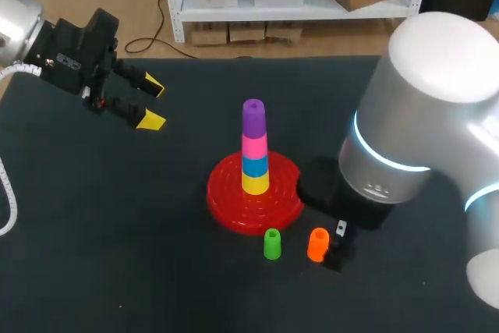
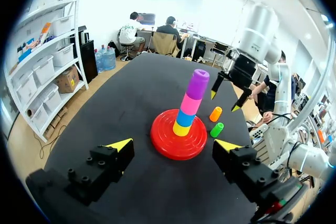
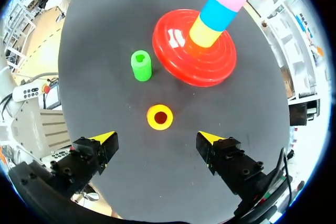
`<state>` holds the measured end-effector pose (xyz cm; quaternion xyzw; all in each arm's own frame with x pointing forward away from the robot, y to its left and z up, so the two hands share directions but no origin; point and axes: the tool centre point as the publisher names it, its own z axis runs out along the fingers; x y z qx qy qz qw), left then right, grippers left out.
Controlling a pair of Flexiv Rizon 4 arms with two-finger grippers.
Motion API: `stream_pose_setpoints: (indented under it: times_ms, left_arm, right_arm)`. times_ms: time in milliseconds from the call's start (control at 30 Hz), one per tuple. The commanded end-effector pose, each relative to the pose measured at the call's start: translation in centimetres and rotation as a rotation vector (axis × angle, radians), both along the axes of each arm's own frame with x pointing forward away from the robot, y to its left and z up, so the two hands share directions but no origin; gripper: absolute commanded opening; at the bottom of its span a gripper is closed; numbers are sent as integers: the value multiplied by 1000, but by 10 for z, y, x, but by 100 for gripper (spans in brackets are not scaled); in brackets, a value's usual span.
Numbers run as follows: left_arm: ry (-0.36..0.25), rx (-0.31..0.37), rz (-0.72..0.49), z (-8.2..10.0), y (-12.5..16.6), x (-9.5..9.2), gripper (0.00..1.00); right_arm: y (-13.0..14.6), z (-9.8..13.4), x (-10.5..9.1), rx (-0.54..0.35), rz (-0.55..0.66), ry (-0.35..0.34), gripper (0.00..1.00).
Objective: Pick up and stack the cylinders on the red base in this order: pink,purple,orange,green
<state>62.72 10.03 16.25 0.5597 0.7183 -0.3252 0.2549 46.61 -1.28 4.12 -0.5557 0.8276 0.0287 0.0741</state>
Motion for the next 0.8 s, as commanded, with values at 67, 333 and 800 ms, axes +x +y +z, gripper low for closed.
stream_pose_setpoints:
  times_ms: [67, 333, 800]
  left_arm:
    - [-3, -2, 0, -1, 1, 0, 100]
    - [-3, -2, 0, -1, 1, 0, 100]
    - [-3, -2, 0, -1, 1, 0, 100]
  right_arm:
    - [8, 0, 7, -7, 10, 19, 100]
    - [20, -2, 7, -77, 28, 21, 100]
    - [20, -5, 10, -75, 11, 38, 47]
